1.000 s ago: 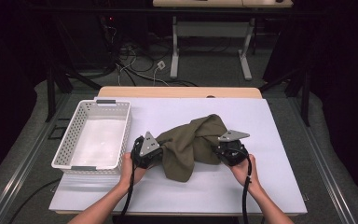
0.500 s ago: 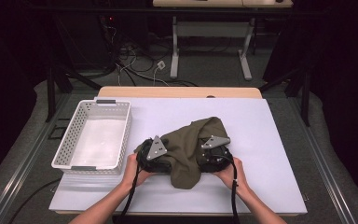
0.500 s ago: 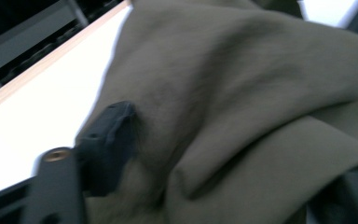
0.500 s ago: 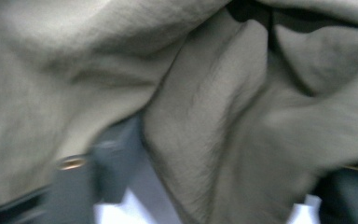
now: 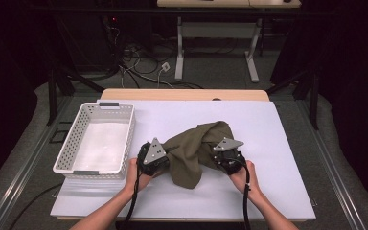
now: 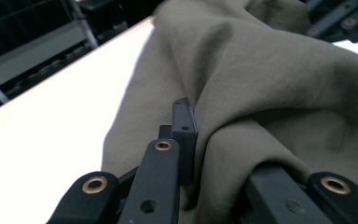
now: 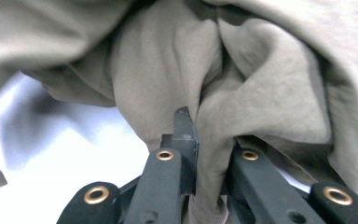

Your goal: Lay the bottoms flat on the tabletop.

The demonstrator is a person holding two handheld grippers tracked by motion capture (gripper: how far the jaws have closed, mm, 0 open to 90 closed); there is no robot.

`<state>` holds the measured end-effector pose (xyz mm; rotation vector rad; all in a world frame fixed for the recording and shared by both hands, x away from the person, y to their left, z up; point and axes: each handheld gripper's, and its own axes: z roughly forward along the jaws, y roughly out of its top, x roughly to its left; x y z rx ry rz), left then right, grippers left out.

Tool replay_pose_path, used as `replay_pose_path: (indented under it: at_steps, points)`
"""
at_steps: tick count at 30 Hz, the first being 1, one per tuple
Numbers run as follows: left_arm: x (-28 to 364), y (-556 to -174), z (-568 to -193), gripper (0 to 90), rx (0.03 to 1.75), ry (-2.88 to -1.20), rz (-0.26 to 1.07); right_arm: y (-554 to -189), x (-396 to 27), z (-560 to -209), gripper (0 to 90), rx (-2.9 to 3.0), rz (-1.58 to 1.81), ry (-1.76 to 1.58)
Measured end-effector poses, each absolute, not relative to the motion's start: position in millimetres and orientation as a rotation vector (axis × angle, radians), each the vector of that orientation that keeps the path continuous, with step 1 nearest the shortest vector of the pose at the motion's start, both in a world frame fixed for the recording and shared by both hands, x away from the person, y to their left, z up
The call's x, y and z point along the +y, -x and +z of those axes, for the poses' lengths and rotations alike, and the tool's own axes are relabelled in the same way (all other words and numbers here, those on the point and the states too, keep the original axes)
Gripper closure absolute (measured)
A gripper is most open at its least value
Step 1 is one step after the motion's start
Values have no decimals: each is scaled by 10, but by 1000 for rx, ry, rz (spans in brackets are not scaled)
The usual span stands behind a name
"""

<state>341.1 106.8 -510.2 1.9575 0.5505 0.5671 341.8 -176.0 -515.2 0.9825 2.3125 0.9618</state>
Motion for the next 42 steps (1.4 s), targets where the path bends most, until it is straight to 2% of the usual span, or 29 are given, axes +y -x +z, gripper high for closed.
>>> replay_pose_path:
  at_steps: [4,8,11,17,21,25,28,30,37,39,42]
  points:
    - [1133,-3476,-5104,860,646,-1933,584,-3421,-1870,-5086,854,2281,951,-1007]
    - [1135,-3570,-5196,837,729,-1977,578,-3496,-1904,-5174,824,2294,898,-1061]
    - [1131,-3607,-5246,794,746,-2007,567,-3515,-1875,-5212,725,2320,880,-1063]
    - [1140,-3603,-5230,659,758,-2024,583,-3434,-1882,-5087,462,2296,921,-1035]
    - [1129,-3570,-5201,546,745,-2036,595,-3355,-1894,-4978,372,2279,951,-1002]
    - [1105,-3509,-5156,438,699,-2046,613,-3295,-1865,-4944,347,2257,985,-959]
    - [1071,-3456,-5131,397,660,-2044,625,-3282,-1849,-4933,331,2245,988,-947]
    - [1047,-3441,-5127,410,635,-2048,626,-3282,-1867,-4923,328,2232,986,-952]
    - [1046,-3494,-5193,746,626,-2046,589,-3241,-1930,-4852,308,2169,998,-980]
    - [1073,-3517,-5199,800,648,-2031,584,-3230,-1934,-4839,304,2155,1009,-981]
    - [1104,-3545,-5206,829,680,-2014,577,-3217,-1916,-4835,303,2157,1030,-965]
